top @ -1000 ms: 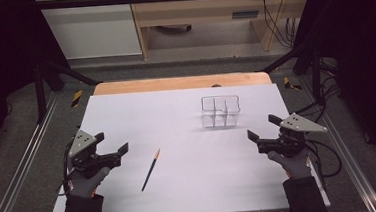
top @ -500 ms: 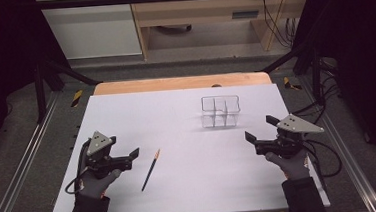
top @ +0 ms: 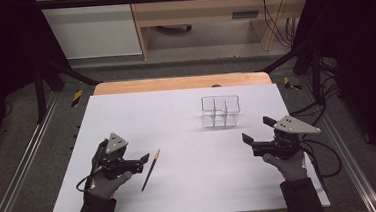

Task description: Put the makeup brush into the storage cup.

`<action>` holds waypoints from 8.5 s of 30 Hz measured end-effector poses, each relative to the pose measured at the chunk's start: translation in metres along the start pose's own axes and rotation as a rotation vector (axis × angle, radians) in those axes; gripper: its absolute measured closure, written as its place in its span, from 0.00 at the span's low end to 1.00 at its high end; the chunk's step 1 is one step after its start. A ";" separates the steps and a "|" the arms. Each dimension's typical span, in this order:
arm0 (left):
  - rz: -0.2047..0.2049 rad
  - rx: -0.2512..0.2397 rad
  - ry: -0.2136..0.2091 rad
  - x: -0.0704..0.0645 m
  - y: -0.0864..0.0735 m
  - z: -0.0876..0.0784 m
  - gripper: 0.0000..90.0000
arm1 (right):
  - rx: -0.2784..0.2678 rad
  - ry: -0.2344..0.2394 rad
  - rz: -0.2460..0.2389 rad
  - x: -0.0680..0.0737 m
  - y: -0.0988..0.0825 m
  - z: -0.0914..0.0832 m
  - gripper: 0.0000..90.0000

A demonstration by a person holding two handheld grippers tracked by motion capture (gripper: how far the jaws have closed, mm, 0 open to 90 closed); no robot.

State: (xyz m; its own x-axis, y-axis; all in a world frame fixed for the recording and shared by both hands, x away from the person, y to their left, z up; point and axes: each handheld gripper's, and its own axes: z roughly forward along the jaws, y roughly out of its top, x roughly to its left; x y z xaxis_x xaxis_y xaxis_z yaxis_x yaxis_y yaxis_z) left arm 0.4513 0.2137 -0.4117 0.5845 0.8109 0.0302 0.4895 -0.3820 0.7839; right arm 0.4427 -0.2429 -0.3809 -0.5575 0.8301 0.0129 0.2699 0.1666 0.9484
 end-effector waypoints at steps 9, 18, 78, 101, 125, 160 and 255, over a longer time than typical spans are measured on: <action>0.034 0.082 -0.014 -0.012 -0.001 0.019 0.19 | 0.012 0.000 -0.001 0.001 -0.001 0.001 0.09; 0.052 0.175 -0.004 -0.021 -0.005 0.037 0.25 | 0.023 0.002 -0.004 0.002 -0.002 0.002 0.09; 0.093 0.348 -0.091 -0.016 0.011 0.038 0.50 | 0.026 -0.003 0.013 -0.003 -0.002 -0.001 0.09; 0.170 0.580 -0.132 -0.012 0.025 0.072 0.54 | 0.034 0.014 0.013 -0.001 -0.002 0.001 0.09; 0.159 0.672 -0.146 -0.014 0.021 0.078 0.81 | 0.049 0.021 0.013 0.000 -0.003 0.004 0.09; 0.157 0.619 -0.161 -0.011 0.032 0.060 0.91 | 0.054 0.023 0.014 0.000 -0.003 0.004 0.09; -0.159 -0.239 -0.129 -0.099 0.029 0.026 0.91 | -0.033 0.229 0.259 0.095 0.015 0.075 0.19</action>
State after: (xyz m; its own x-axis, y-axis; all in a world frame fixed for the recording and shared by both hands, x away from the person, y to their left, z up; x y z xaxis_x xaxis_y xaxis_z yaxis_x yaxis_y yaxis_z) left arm 0.4244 0.1107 -0.4085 0.5975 0.7835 -0.1709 0.4243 -0.1281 0.8964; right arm 0.4530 -0.1217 -0.3893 -0.6362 0.7012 0.3217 0.4022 -0.0544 0.9139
